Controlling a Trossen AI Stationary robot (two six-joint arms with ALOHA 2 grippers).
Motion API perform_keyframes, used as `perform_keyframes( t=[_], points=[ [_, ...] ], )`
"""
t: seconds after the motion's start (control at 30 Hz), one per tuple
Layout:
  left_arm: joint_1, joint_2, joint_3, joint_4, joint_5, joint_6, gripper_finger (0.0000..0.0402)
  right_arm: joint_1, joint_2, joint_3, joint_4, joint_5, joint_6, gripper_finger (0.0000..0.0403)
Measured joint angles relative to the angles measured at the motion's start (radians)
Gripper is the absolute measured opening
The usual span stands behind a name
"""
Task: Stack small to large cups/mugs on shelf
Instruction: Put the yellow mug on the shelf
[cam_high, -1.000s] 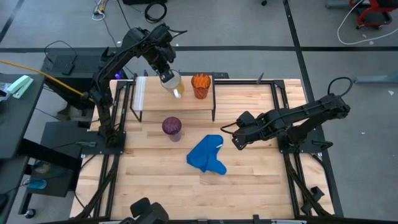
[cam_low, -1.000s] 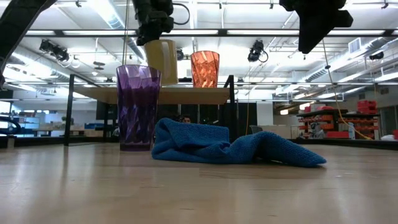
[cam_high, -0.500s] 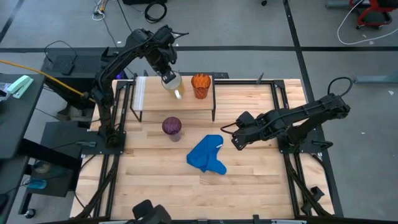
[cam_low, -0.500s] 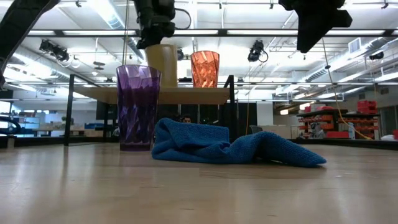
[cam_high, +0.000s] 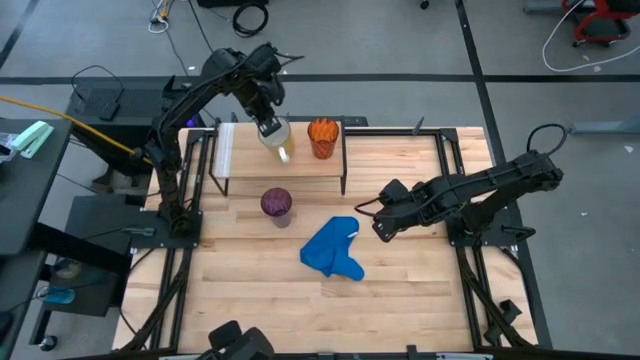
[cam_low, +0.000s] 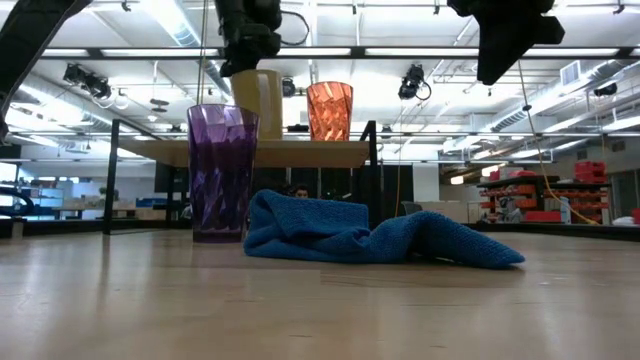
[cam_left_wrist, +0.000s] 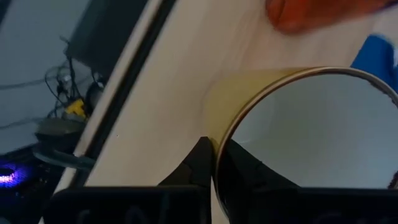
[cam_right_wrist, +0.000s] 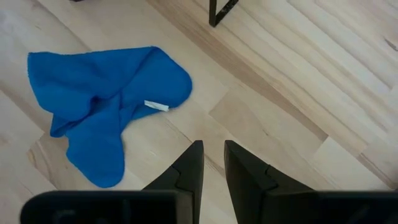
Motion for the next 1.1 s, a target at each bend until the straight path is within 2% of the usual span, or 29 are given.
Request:
perform_keyframes(
  t=[0.2, 0.57, 0.77, 1.1],
  points=[
    [0.006, -0.016, -0.09, 0.005, 0.009, 0.019, 0.0021, -0.001, 0.0, 0.0, 0.0, 0.0, -0.009, 0.0071],
    [0.015, -0.037, -0.098, -0.008, -0.011, 0.014, 0.0032, -0.003, 0.0, 0.0, 0.0, 0.017, -0.017, 0.0071],
    [0.015, -0.037, -0.098, -0.002, -0.01, 0.022, 0.0026, -0.003, 0.0, 0.0, 0.003, 0.019, -0.017, 0.0071],
    [0.015, -0.038, -0.097, -0.001, -0.012, 0.001, 0.0084, -0.003, 0.0, 0.0, 0.003, 0.02, -0.017, 0.0071]
  ],
)
